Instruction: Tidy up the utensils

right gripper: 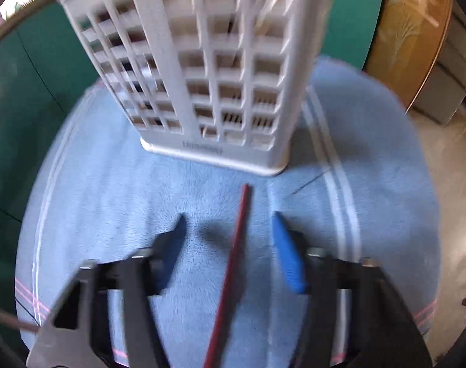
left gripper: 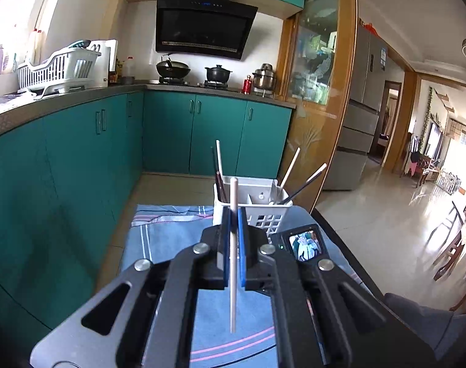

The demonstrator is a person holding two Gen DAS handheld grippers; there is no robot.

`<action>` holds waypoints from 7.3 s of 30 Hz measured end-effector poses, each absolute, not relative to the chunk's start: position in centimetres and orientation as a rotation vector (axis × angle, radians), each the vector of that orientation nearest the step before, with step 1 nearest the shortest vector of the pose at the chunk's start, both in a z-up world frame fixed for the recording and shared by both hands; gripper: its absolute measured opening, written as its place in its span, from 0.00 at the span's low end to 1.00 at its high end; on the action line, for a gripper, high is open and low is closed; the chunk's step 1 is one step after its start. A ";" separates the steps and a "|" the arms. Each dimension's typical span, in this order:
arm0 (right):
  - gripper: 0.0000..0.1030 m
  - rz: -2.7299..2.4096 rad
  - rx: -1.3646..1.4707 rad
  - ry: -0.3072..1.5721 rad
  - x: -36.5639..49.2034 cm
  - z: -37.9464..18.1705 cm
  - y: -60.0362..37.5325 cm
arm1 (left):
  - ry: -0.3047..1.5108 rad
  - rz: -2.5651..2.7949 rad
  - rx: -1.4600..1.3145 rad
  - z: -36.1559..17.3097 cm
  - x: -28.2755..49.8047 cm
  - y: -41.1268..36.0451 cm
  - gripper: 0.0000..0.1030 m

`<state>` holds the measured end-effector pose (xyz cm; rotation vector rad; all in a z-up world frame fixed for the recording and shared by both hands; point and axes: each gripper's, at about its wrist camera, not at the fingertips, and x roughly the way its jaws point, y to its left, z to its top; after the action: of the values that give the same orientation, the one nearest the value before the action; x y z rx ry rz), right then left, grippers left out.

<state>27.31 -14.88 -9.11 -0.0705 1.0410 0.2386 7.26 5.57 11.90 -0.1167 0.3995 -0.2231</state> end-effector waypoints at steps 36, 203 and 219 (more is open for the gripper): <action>0.05 0.446 0.047 0.528 10.2 12.0 -21.6 | 0.435 -0.251 -0.087 10.6 7.5 4.1 0.04; 0.97 0.214 0.059 0.641 10.4 -3.3 -26.0 | 0.622 -0.056 -0.063 -1.4 6.6 -0.5 0.96; 0.97 0.217 0.054 0.641 10.4 -3.2 -26.0 | 0.627 -0.059 -0.058 -1.7 6.8 -0.5 0.96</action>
<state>10.37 -26.03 -3.18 0.0544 0.6412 0.2172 6.78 -0.48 -1.73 -0.0582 0.6267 -0.0592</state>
